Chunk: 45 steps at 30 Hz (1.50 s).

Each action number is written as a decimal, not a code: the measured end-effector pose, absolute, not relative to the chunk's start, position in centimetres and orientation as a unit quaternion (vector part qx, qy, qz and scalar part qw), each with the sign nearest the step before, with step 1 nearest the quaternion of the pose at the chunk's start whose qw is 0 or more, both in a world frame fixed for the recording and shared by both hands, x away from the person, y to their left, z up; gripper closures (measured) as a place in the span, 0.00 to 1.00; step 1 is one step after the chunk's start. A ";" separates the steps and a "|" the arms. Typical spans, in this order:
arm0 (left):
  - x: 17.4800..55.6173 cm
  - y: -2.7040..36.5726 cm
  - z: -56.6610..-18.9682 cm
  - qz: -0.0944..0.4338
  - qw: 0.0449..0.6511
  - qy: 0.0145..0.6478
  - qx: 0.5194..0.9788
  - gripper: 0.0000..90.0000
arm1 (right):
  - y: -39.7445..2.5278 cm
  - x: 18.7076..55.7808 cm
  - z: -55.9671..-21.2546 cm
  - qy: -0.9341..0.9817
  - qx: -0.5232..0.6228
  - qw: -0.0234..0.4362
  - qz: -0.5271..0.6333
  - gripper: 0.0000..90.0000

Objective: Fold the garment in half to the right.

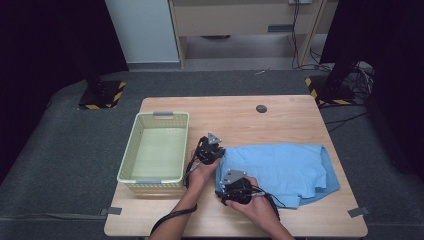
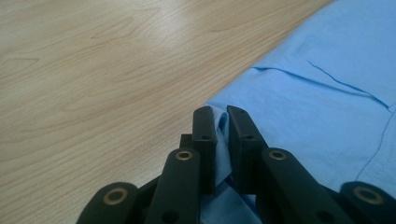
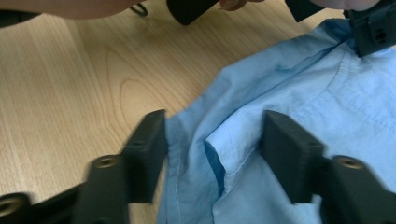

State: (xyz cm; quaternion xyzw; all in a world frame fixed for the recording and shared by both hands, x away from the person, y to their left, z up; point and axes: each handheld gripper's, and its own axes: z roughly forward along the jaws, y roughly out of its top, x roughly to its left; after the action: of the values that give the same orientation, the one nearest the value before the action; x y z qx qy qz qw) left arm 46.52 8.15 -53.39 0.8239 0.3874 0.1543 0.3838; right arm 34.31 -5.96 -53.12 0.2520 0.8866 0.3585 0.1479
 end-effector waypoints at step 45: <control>43.2 8.6 -44.5 0.190 0.451 0.338 0.804 0.94 | -5.9 31.6 -45.8 0.855 0.315 0.177 0.371 0.96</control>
State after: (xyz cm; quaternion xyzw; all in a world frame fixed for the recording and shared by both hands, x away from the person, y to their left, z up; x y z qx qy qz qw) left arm 43.20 8.63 -44.50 0.8039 0.3381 0.1898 0.4510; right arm 31.65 -5.93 -45.77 0.3152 0.8555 0.3709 0.1767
